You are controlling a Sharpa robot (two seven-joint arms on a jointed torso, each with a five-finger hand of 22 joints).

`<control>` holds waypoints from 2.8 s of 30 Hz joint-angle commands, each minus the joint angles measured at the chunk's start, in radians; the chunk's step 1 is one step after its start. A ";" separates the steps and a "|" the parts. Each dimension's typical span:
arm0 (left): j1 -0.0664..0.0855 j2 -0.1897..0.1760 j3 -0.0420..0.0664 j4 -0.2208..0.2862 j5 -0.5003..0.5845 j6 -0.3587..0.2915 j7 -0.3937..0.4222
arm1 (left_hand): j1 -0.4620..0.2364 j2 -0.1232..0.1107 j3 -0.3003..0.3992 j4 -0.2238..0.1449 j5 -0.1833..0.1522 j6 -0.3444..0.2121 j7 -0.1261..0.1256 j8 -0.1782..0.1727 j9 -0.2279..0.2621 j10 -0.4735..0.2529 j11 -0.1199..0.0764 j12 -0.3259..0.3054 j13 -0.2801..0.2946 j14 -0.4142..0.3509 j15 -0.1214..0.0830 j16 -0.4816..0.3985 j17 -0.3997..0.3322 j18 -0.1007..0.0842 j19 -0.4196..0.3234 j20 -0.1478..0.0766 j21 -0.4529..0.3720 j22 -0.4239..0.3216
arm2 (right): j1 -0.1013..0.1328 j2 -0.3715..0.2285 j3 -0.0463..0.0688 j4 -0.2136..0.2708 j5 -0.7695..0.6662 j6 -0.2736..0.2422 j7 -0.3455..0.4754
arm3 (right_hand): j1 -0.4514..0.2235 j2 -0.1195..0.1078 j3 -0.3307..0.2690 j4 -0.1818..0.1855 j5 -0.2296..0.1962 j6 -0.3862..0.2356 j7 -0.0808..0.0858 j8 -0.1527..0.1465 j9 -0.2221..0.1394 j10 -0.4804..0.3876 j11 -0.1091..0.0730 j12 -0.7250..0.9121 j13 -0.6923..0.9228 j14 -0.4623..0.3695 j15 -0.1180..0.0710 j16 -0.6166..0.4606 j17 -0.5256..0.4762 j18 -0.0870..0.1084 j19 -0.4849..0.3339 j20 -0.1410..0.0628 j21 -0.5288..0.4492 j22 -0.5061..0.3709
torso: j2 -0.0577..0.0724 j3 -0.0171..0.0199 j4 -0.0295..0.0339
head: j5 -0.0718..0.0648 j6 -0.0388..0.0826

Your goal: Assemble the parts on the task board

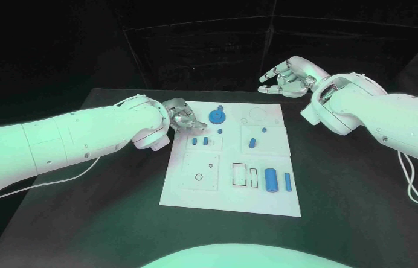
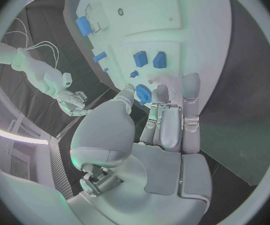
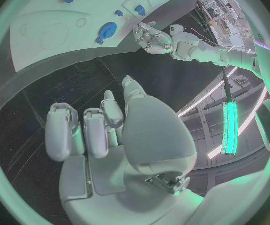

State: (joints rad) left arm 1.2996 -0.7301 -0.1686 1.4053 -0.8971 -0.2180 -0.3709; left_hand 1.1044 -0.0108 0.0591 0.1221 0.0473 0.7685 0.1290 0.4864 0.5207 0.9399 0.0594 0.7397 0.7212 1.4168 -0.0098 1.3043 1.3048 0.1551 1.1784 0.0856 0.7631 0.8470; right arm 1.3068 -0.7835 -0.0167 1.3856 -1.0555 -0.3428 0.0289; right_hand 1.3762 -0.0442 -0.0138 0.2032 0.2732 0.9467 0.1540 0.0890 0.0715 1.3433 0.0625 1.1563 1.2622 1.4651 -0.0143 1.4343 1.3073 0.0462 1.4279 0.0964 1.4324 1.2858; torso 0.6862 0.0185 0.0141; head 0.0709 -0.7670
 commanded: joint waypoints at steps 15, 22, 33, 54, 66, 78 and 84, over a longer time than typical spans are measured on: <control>-0.013 0.104 -0.017 -0.103 -0.288 -0.156 0.437 | 0.294 -0.043 0.162 -0.187 0.001 0.083 -0.018 -0.222 -0.242 -0.054 0.033 -0.367 -0.376 -0.090 0.019 -0.186 -0.221 0.027 -0.005 0.028 -0.130 -0.114 | 0.002 0.007 0.000 -0.002 0.004 0.007 0.008 | -0.002 0.006 -0.001 0.005 0.008 -0.004 -0.004 0.007 0.001 -0.006 0.000 -0.005 -0.001 0.061 0.000 -0.004 0.080 0.015 -0.006 -0.003 -0.007 -0.001 | 0.003 0.0003 -0.0032 | -0.017 0.019; -0.016 0.146 -0.025 -0.137 -0.430 -0.075 0.392 | 0.274 -0.069 0.162 -0.183 0.001 0.119 -0.021 -0.261 -0.282 -0.051 0.033 -0.417 -0.439 -0.032 0.007 -0.100 -0.161 0.024 0.046 0.015 -0.088 -0.086 | 0.002 0.009 0.000 0.001 0.004 0.008 0.008 | -0.001 0.007 -0.001 0.005 0.010 -0.004 -0.004 0.007 0.001 -0.006 0.000 -0.004 -0.001 0.061 0.000 -0.004 0.080 0.015 -0.006 -0.003 -0.007 -0.002 | 0.003 0.0005 -0.0032 | -0.022 0.019; -0.017 0.188 -0.027 -0.173 -0.499 0.027 0.340 | 0.265 -0.073 0.174 -0.175 0.000 0.179 -0.020 -0.295 -0.321 0.024 0.021 -0.442 -0.499 0.054 0.000 0.042 -0.037 -0.020 0.179 0.006 0.164 0.130 | 0.002 0.015 0.000 0.001 0.004 0.010 0.009 | -0.001 0.007 -0.001 0.005 0.010 -0.004 -0.004 0.007 0.001 -0.006 0.000 -0.004 -0.001 0.061 0.000 -0.004 0.080 0.015 -0.006 -0.003 -0.007 -0.002 | 0.002 0.0000 -0.0019 | -0.028 0.017; -0.021 0.229 -0.027 -0.218 -0.518 0.077 0.315 | 0.264 -0.061 0.206 -0.166 0.000 0.234 -0.020 -0.317 -0.347 0.092 0.014 -0.480 -0.550 0.072 -0.001 0.062 -0.035 -0.039 0.226 0.002 0.267 0.223 | 0.002 0.021 0.000 -0.001 0.004 0.011 0.010 | 0.003 0.008 -0.001 0.004 0.013 -0.004 -0.004 0.008 0.001 -0.006 0.000 -0.004 0.000 0.062 0.000 -0.004 0.081 0.015 -0.005 -0.003 -0.007 -0.001 | 0.001 0.0004 -0.0004 | -0.031 0.012; -0.026 0.239 -0.027 -0.233 -0.519 0.083 0.304 | 0.256 -0.052 0.230 -0.157 0.001 0.253 -0.014 -0.326 -0.356 0.117 0.016 -0.501 -0.572 0.076 0.001 0.065 -0.040 -0.046 0.239 0.003 0.300 0.255 | 0.002 0.024 0.000 -0.001 0.004 0.011 0.010 | 0.003 0.008 -0.001 0.004 0.014 -0.004 -0.004 0.008 0.001 -0.006 0.000 -0.004 0.000 0.062 0.000 -0.004 0.081 0.015 -0.005 -0.003 -0.007 -0.001 | 0.002 0.0006 -0.0025 | -0.036 0.013; -0.027 0.250 -0.026 -0.239 -0.518 0.102 0.306 | 0.253 -0.060 0.236 -0.158 0.000 0.254 -0.015 -0.333 -0.361 0.120 0.018 -0.514 -0.582 0.076 0.002 0.063 -0.046 -0.047 0.241 0.004 0.310 0.264 | 0.002 0.025 0.000 0.000 0.004 0.010 0.010 | 0.003 0.008 -0.001 0.004 0.014 -0.004 -0.004 0.008 0.001 -0.006 0.000 -0.004 0.000 0.062 0.000 -0.004 0.081 0.015 -0.005 -0.003 -0.007 -0.001 | 0.001 0.0002 0.0006 | -0.040 0.013; -0.027 0.251 -0.026 -0.240 -0.518 0.104 0.304 | 0.255 -0.058 0.244 -0.158 0.001 0.260 -0.016 -0.335 -0.363 0.128 0.018 -0.520 -0.587 0.077 0.002 0.063 -0.048 -0.049 0.244 0.005 0.320 0.274 | 0.002 0.024 0.000 0.001 0.004 0.010 0.010 | 0.003 0.008 -0.001 0.004 0.014 -0.004 -0.004 0.008 0.001 -0.006 0.000 -0.004 0.000 0.062 0.000 -0.004 0.081 0.015 -0.005 -0.003 -0.007 -0.001 | 0.001 0.0002 0.0013 | -0.036 0.018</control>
State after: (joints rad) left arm 1.2766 -0.4808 -0.1921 1.1655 -1.4109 -0.1452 -0.0597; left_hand 1.3597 -0.0730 0.2989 -0.0359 0.0471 1.0231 0.1126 0.1560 0.1583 1.0607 0.0784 0.2245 0.1336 1.4633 -0.0085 1.3623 1.2576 0.1243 1.4137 0.0896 1.0808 1.1196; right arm 1.3065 -0.7597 -0.0170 1.3839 -1.0532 -0.3356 0.0308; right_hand 1.3763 -0.0443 -0.0135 0.2029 0.2824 0.9467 0.1540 0.0927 0.0716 1.3433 0.0625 1.1564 1.2625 1.4651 -0.0143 1.4345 1.3074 0.0462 1.4279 0.0964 1.4286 1.2853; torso 0.6872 0.0189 0.0143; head 0.0337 -0.7500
